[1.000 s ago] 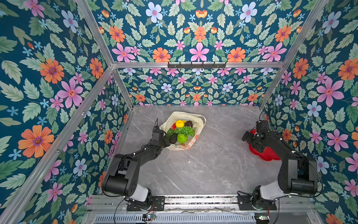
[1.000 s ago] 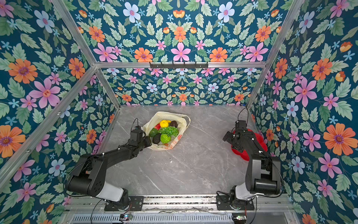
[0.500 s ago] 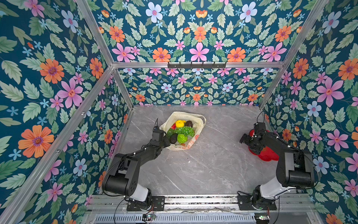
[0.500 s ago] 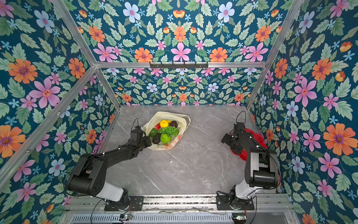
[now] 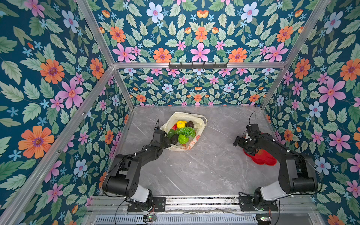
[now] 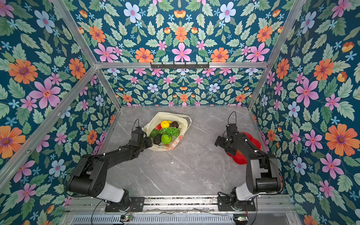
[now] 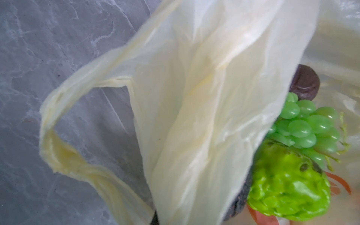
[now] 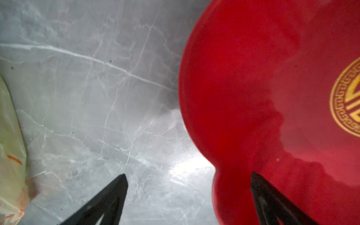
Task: Take fruits out of the plastic bag
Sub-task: Move the plate to the center of the table.
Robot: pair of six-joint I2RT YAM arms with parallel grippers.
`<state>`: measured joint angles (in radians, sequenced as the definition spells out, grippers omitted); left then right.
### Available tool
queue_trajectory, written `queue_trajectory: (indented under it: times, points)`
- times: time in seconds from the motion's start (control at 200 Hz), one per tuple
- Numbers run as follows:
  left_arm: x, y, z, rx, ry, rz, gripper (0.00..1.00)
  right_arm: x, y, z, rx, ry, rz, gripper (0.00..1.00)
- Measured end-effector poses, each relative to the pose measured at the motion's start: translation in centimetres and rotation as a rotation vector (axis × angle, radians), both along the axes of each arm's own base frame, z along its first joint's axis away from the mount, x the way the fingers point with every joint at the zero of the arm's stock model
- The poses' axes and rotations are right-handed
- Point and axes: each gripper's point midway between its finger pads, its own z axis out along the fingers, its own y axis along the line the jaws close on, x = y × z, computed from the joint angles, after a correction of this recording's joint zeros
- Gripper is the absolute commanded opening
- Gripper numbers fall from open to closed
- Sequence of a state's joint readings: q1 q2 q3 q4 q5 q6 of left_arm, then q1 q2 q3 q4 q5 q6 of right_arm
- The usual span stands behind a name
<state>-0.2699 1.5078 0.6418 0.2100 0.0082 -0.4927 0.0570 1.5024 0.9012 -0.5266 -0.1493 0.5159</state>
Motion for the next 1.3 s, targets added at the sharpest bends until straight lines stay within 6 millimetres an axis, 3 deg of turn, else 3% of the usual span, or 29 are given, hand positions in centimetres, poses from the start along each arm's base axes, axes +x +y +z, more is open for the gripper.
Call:
queue_trajectory:
  times: [0.255, 0.625, 0.76, 1.03, 1.105, 1.3]
  points:
    - [0.0, 0.2, -0.1, 0.007, 0.000, 0.005, 0.00, -1.7, 4.4, 0.2, 0.003, 0.016, 0.114, 0.99]
    - [-0.1, 0.6, 0.0, 0.023, -0.006, 0.023, 0.00, -3.6, 14.3, 1.3, 0.004, 0.020, 0.344, 0.99]
    - [-0.2, 0.7, 0.0, 0.026, -0.007, 0.027, 0.00, -4.0, 16.0, 1.4, 0.008, 0.035, 0.381, 0.99]
    - [-0.1, 0.8, 0.0, 0.029, -0.010, 0.031, 0.00, -2.5, 14.7, 6.2, -0.036, -0.092, 0.394, 0.99]
    - [-0.1, 0.8, 0.0, 0.029, -0.010, 0.031, 0.00, -1.4, 12.3, 6.7, -0.062, -0.106, 0.349, 0.99]
    - [-0.1, 0.8, 0.1, 0.029, -0.012, 0.031, 0.00, 0.9, 3.4, 7.0, -0.099, -0.114, 0.148, 0.99]
